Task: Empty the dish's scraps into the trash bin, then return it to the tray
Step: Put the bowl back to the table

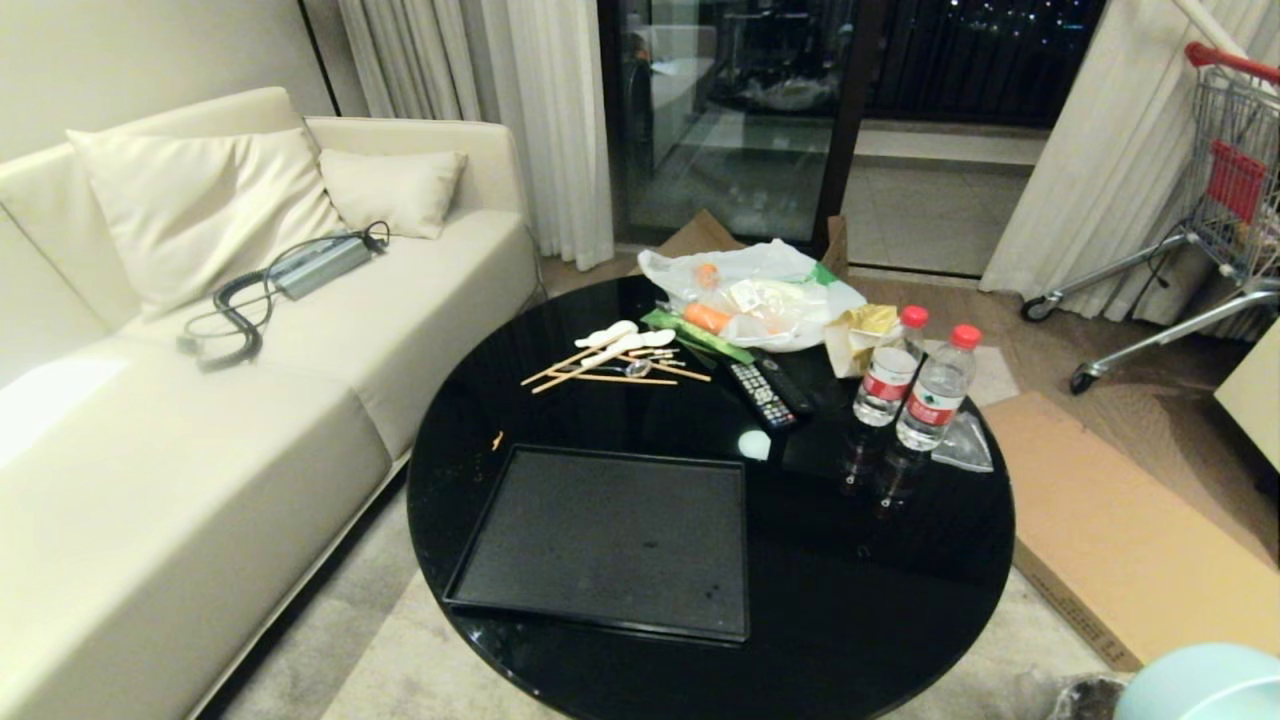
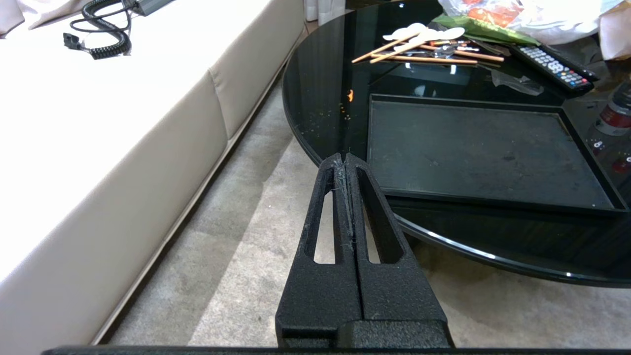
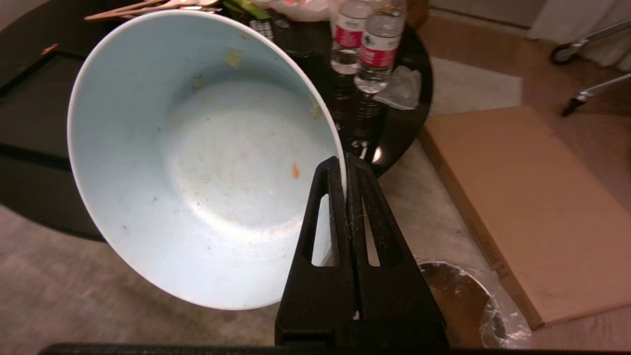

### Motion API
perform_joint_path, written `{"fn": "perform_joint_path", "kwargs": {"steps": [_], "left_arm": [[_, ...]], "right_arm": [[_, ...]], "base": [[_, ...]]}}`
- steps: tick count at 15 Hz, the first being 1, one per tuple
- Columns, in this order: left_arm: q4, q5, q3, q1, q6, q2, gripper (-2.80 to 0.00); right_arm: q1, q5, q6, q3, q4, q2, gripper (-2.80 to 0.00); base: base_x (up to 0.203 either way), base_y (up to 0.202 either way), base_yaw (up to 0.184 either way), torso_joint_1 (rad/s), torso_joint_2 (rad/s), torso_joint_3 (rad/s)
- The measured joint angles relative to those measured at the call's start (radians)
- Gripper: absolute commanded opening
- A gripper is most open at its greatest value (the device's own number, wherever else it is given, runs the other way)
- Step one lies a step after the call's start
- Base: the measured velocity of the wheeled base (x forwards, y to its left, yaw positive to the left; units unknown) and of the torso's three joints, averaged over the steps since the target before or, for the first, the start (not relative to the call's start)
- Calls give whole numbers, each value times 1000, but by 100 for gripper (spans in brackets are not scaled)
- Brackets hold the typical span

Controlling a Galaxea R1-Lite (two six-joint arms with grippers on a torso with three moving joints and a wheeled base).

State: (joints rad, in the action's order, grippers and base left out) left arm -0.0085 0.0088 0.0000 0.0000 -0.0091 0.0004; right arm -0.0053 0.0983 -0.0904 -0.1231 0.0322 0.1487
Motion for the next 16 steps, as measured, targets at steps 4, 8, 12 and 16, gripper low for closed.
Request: {"fn": "perform_joint_path", "kwargs": {"steps": [4,8,12,16], "left_arm": [[0,0,0,0,0,0,-280],[0,0,0,0,0,0,-280],[0,0,0,0,0,0,-280],[0,0,0,0,0,0,-280]], "right_arm": [[42,90,-1,-161,-19,307,-280],[193,129,-3,-274,-130,675,-280],[396,64,23,-462,-228,1077,-280],[619,-146,148,-779,-228,1462,-280]], "base": [[0,0,0,0,0,0],[0,0,0,0,0,0],[0,0,0,0,0,0],[0,0,0,0,0,0]]}}
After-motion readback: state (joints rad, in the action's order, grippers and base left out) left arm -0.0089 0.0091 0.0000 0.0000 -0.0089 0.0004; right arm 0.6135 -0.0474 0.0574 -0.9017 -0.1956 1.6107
